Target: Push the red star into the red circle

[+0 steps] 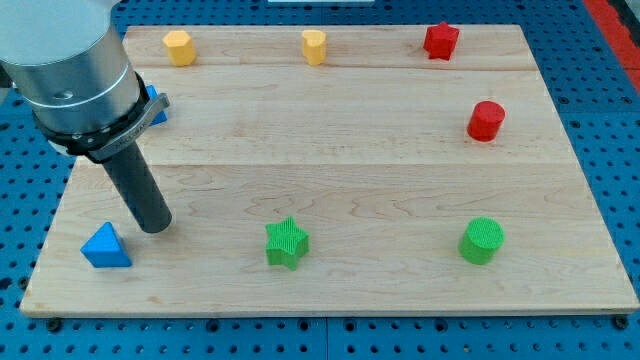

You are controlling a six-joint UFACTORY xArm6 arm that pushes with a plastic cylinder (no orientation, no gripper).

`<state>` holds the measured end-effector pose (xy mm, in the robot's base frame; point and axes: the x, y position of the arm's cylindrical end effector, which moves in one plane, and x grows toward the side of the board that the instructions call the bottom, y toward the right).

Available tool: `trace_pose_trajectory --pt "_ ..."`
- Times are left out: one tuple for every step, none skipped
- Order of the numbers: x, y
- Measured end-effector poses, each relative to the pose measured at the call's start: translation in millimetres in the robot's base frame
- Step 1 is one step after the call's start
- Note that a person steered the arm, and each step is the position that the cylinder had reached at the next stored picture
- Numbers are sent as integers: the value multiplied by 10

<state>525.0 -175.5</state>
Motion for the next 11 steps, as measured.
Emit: trace_pose_trajectory --pt "-327 7" --pt "-534 -5" --pt "-585 2" --pt "-667 8" --pt "-825 574" --pt "-1028 981" --pt "-1636 1109" --pt "-2000 1803" --pt "-2238 2271" --pt "-2798 2313" --pt "-3222 2378"
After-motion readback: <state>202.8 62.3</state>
